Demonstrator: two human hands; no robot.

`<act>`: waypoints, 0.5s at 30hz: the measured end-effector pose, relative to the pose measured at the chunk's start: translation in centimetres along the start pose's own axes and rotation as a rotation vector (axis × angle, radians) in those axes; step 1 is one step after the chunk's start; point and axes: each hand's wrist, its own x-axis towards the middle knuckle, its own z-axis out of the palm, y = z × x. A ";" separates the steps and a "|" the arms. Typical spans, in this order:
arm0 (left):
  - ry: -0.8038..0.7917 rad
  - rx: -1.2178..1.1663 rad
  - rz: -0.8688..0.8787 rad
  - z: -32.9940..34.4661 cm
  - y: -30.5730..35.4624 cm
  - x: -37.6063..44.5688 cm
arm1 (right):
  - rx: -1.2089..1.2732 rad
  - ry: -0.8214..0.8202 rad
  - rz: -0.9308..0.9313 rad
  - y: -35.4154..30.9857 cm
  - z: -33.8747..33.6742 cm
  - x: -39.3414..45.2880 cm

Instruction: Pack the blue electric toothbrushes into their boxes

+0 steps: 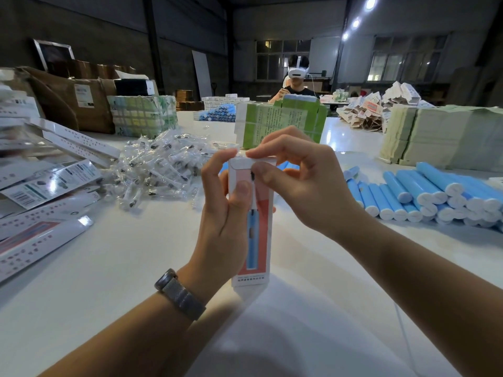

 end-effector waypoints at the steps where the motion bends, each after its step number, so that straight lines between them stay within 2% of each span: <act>1: -0.005 0.009 0.004 0.0 0.0 0.0 | -0.008 0.007 0.011 -0.1 0.0 0.0; 8: -0.033 0.060 0.039 0.0 0.1 -0.1 | -0.092 0.062 -0.021 -0.5 0.0 0.3; 15: -0.045 0.061 0.072 0.1 0.1 -0.2 | -0.048 0.048 -0.055 -0.8 -0.3 0.5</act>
